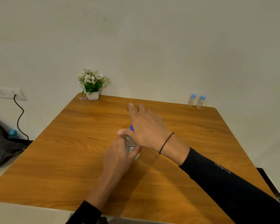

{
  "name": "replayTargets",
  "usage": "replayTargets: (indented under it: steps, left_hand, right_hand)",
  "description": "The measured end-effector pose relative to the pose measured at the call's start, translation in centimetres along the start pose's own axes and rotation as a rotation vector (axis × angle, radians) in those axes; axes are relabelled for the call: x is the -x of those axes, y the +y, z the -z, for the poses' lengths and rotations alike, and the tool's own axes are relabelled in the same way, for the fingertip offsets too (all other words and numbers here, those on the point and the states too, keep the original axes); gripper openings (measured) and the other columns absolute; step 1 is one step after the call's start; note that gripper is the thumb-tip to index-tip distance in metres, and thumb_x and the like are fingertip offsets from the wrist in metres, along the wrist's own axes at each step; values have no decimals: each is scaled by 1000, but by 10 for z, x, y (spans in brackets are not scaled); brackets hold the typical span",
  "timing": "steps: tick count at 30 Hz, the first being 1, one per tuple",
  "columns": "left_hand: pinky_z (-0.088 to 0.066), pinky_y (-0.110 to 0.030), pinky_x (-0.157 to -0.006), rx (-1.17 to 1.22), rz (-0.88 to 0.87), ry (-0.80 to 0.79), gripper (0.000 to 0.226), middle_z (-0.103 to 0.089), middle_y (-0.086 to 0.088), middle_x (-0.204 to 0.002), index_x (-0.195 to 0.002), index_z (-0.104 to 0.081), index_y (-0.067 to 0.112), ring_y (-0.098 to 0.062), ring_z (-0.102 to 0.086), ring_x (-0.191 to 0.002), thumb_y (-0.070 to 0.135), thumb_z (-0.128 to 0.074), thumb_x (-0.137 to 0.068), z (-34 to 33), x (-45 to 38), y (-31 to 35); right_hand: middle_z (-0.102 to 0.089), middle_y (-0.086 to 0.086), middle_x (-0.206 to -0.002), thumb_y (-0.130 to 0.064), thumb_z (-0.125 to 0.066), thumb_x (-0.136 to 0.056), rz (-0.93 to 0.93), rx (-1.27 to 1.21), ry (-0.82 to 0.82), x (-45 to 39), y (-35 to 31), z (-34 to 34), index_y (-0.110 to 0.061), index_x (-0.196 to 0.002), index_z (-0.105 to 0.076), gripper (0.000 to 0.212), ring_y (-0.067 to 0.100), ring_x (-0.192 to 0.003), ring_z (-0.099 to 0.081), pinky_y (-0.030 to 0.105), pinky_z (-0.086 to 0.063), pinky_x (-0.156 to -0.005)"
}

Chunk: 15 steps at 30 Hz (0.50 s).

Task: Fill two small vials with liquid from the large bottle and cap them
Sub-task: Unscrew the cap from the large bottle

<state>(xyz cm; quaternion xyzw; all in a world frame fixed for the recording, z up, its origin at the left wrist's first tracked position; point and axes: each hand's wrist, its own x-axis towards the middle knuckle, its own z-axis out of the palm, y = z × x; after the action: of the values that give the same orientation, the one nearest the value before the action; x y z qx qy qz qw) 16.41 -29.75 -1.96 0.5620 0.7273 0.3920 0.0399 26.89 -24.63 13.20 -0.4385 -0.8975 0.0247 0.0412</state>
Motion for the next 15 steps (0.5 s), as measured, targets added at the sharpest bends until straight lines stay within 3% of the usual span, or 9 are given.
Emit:
replayTargets:
  steps: [3,5,6,8,10,11,13,15]
  left_hand:
    - [-46,-28,-56,-2,-19,14,79,-57,19,-95,-148,-34,33,-10,-60,-73,79,-53,-86,2,1,2]
    - [-49,-28,-57,9,-7,-8,74,-60,21,-98,-143,-37,36,-10,-63,-77,79,-55,-85,3,0,2]
    - [-47,-26,-56,14,-1,-22,70,-63,19,-99,-139,-40,36,-10,-64,-77,77,-58,-85,1,-1,1]
    - [-38,-21,-53,25,-9,-32,66,-65,17,-99,-136,-43,35,-8,-61,-73,74,-59,-86,0,-2,-2]
    - [-40,-23,-55,21,-22,-29,70,-67,13,-105,-141,-46,31,-11,-63,-76,76,-55,-88,-2,-2,-3]
    - [-43,-27,-57,18,-17,-28,73,-67,12,-105,-143,-46,29,-14,-65,-80,77,-53,-89,-2,-2,-4]
    - [-44,-30,-60,8,2,-29,71,-64,12,-97,-139,-46,28,-16,-67,-82,76,-54,-88,-2,-1,-3]
    - [-44,-27,-57,5,-11,-28,68,-63,16,-94,-136,-42,33,-12,-63,-74,77,-58,-87,-1,0,-2]
  right_hand:
    - [-55,2,-95,-45,-60,-103,-5,60,40,-1,0,1,-18,-116,-51,31,30,-95,-61,38,-42,-67]
    - [-58,4,-94,-27,-65,-102,51,34,17,-3,4,0,-18,-105,-51,17,29,-89,-60,39,-46,-64]
    - [-60,6,-102,-21,-66,-100,74,15,-5,-4,5,0,-18,-111,-52,18,30,-92,-61,40,-48,-66]
    - [-57,9,-119,-22,-70,-97,89,-21,-78,-4,5,0,-21,-133,-45,44,31,-101,-60,44,-54,-76]
    - [-48,11,-132,-46,-74,-93,65,-44,-115,-3,3,-1,-25,-148,-31,73,33,-109,-57,47,-55,-83]
    - [-46,11,-133,-57,-70,-92,39,-46,-102,-3,2,-1,-24,-149,-30,77,33,-108,-56,47,-54,-82]
    - [-47,7,-116,-57,-63,-98,12,-4,-50,-3,1,-4,-20,-137,-41,58,28,-96,-53,42,-47,-74]
    - [-50,1,-96,-41,-63,-103,39,19,14,-3,2,-5,-19,-112,-50,28,27,-89,-57,39,-42,-67]
